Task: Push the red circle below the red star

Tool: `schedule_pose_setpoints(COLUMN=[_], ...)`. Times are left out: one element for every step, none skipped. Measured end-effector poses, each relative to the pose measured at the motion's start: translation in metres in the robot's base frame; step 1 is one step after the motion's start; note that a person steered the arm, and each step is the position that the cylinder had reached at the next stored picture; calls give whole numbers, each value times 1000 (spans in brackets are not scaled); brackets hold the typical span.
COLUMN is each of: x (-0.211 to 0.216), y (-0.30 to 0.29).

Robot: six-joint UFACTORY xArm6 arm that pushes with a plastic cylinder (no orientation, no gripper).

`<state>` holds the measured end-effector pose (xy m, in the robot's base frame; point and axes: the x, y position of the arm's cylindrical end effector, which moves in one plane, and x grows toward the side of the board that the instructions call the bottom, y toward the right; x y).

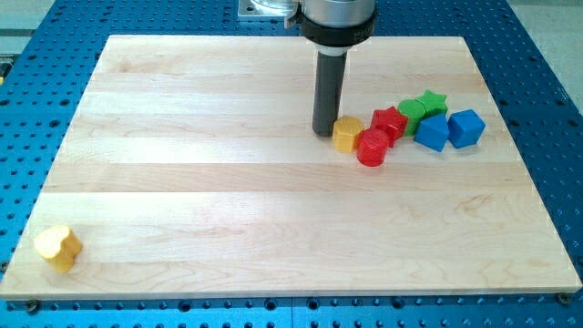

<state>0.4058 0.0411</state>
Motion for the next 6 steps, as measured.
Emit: schedule_pose_setpoints(x=[46, 54, 55, 73, 131, 180], y=[-5, 37, 78, 60, 19, -76])
